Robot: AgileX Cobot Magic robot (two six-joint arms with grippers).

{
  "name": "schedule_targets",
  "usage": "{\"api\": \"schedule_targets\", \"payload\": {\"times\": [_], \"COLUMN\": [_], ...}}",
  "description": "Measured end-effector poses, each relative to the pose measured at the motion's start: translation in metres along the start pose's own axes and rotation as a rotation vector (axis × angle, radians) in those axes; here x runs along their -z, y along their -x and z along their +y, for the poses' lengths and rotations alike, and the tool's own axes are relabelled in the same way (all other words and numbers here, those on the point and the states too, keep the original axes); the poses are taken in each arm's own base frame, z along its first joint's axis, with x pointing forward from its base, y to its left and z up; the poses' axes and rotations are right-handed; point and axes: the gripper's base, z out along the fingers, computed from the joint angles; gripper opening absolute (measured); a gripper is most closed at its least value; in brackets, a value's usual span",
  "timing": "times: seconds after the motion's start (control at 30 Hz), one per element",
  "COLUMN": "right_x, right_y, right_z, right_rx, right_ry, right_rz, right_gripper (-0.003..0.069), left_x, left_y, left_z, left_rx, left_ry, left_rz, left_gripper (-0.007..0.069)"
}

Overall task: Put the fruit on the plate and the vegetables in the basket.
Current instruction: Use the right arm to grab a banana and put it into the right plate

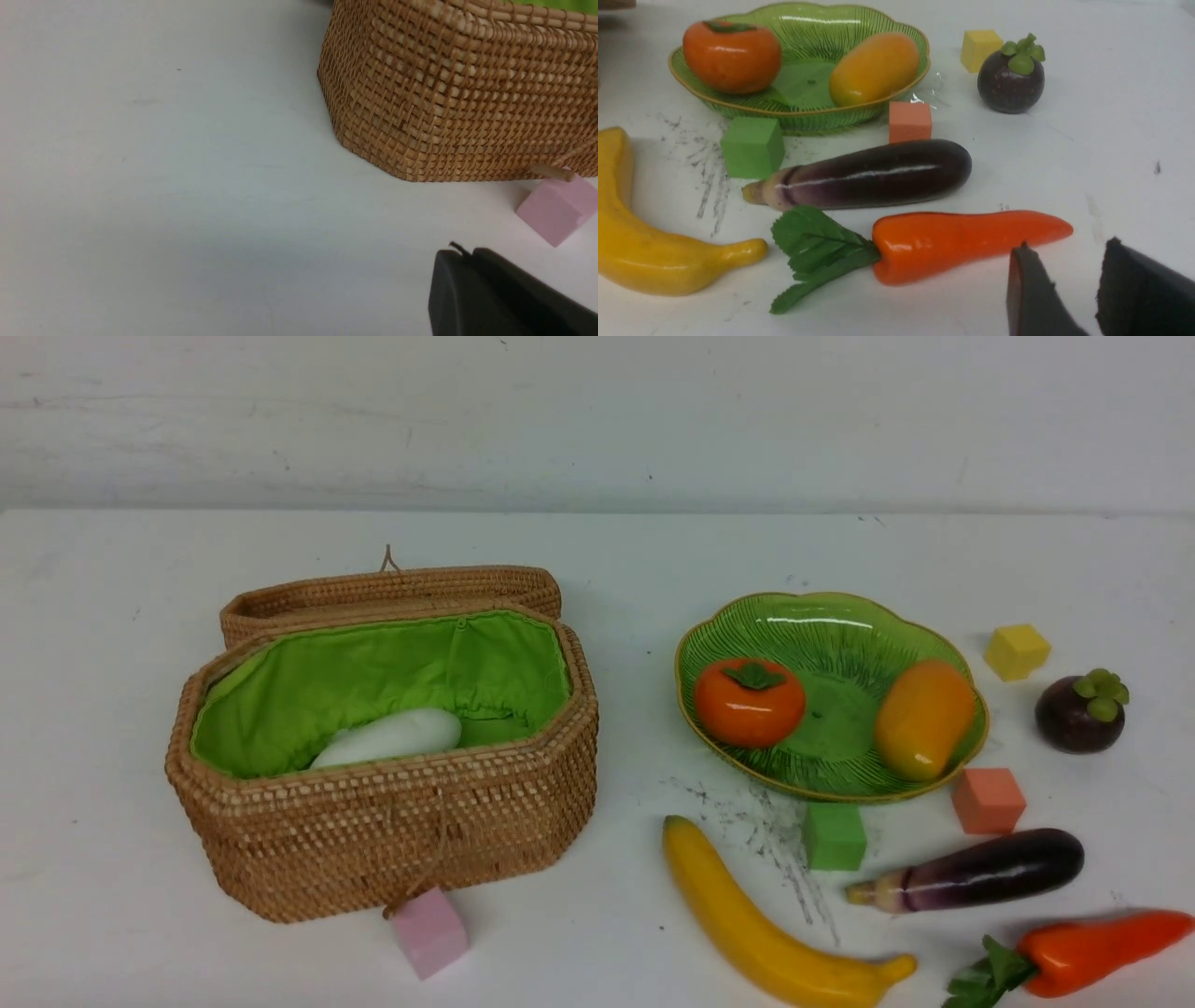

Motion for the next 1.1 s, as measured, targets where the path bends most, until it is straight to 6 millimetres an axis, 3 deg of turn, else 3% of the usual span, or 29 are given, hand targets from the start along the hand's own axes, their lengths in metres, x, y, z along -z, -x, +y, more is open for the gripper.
{"api": "schedule_targets", "payload": {"times": [0.37,0.47,0.67,0.77,0.8,0.93,0.97,1.03,1.07,1.1], "right_x": [0.002,0.006,0.024,0.034,0.045,0.061,0.062,0.06,0.056,0.048], "right_y": [0.021,0.032,0.062,0.08,0.105,0.167,0.171,0.208,0.207,0.222], "right_z": [-0.002,-0.003,-0.011,-0.012,-0.012,-0.01,-0.01,-0.012,-0.012,-0.014], "right_rx": [-0.012,-0.097,-0.459,-0.512,-0.514,-0.447,-0.443,-0.412,-0.409,-0.381], "right_ry": [-0.021,-0.021,0.045,0.081,0.11,0.129,0.13,0.086,0.078,0.029], "right_rz": [-0.231,-0.364,-0.736,-0.799,-0.843,-0.786,-0.793,-0.622,-0.593,-0.463], "right_gripper": [0.0244,0.0244,0.0244,0.0244,0.0244,0.0244,0.0244,0.0244,0.0244,0.0244], "left_x": [0.0,0.0,0.0,0.0,0.0,0.0,0.0,0.0,0.0,0.0], "left_y": [0.0,0.0,0.0,0.0,0.0,0.0,0.0,0.0,0.0,0.0], "left_z": [0.0,0.0,0.0,0.0,0.0,0.0,0.0,0.0,0.0,0.0], "left_rx": [0.0,0.0,0.001,0.001,0.001,0.001,0.001,0.001,0.001,0.001], "left_ry": [0.0,0.0,0.0,0.0,0.0,0.0,0.0,0.0,0.0,0.0], "left_rz": [0.0,0.0,0.0,0.0,0.0,0.0,0.0,0.0,0.0,0.0], "left_gripper": [0.0026,0.0026,0.0027,0.0029,0.0029,0.0036,0.0036,0.0039,0.0039,0.004]}}
